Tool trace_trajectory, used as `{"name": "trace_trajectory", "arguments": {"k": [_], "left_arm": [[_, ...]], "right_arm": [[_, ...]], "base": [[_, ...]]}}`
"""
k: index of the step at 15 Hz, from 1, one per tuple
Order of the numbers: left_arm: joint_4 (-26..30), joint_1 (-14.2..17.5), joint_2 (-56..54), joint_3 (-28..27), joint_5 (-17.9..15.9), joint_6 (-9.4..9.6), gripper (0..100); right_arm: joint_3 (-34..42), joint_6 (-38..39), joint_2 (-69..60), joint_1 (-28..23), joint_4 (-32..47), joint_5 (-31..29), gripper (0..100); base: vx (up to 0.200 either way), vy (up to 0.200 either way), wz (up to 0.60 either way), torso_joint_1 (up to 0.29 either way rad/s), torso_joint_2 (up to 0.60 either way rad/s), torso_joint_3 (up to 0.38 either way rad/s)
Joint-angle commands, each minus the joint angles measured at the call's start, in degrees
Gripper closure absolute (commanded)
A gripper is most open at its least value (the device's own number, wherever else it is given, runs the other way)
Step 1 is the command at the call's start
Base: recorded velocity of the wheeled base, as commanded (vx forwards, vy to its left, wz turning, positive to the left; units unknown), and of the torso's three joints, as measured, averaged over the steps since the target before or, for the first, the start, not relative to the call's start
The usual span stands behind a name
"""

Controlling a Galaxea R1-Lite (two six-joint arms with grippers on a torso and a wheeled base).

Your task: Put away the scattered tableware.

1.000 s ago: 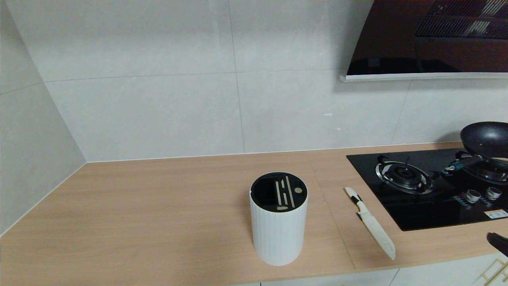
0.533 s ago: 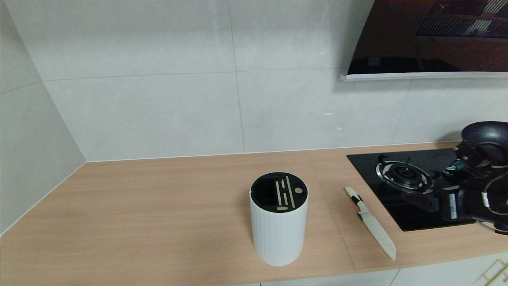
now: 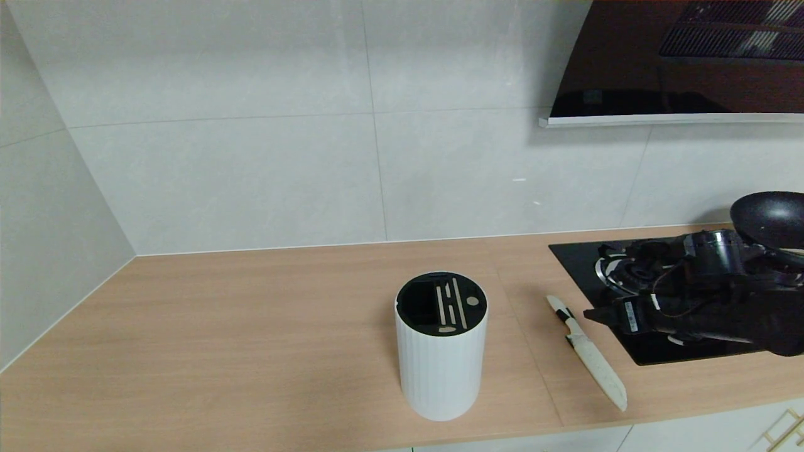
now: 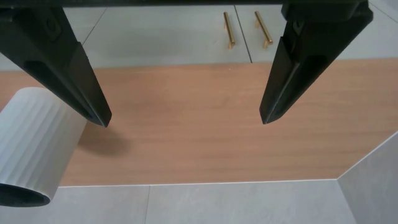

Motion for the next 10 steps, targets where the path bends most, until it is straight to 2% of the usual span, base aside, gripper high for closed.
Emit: {"name": "trace_trajectory", "arguments": {"k": [1, 4, 10], "left_arm": [[-0.04, 0.00, 0.02, 0.00, 0.02, -0.07, 0], [0.05, 0.00, 0.02, 0.00, 0.02, -0.07, 0], [0.05, 0.00, 0.02, 0.00, 0.02, -0.07, 0]], "right_arm": [[-1.48, -0.08, 10.33, 0.05, -4.75, -0.07, 0], [-2.27, -0.79, 17.19, 0.05, -11.52, -1.30, 0], [-3.42, -0.79, 22.29, 0.05, -14.42, -1.57, 0]], "base": [[0.000, 0.000, 0.00, 0.000, 0.00, 0.000], [0.000, 0.000, 0.00, 0.000, 0.00, 0.000], [0.000, 0.000, 0.00, 0.000, 0.00, 0.000]]}}
